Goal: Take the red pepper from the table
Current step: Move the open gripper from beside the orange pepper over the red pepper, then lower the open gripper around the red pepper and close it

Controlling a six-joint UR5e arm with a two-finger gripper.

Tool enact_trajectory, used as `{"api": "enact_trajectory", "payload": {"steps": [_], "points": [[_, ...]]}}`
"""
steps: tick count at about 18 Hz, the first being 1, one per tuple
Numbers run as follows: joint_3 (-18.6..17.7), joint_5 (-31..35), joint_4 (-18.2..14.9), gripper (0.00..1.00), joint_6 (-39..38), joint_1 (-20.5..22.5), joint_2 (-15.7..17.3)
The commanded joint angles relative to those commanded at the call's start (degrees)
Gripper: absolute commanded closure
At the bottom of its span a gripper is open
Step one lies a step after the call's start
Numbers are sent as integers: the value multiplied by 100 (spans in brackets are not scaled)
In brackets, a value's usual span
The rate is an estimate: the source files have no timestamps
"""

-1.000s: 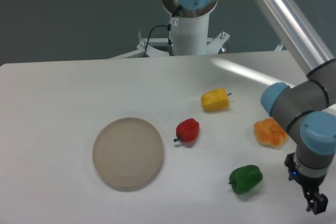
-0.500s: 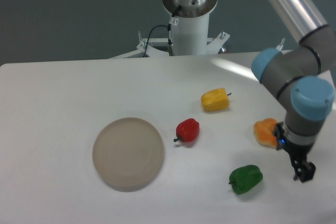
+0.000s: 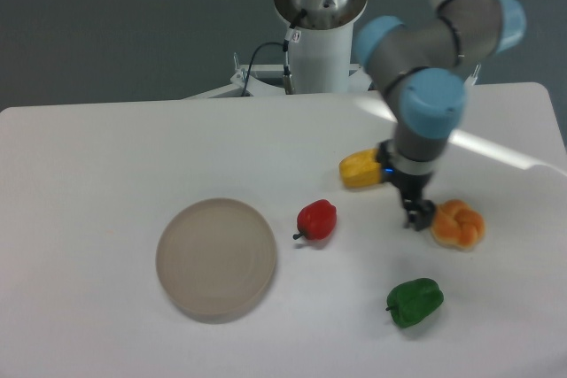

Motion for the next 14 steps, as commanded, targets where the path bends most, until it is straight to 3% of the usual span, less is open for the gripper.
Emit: {"api": "enact_trajectory", "payload": {"steps": [2,10,14], "points": [[-308,-343,361,0,-652,-53,62],[-458,-485,450,0,-1322,0,71],[-695,-485,1038,0,-1550,26,44]]}}
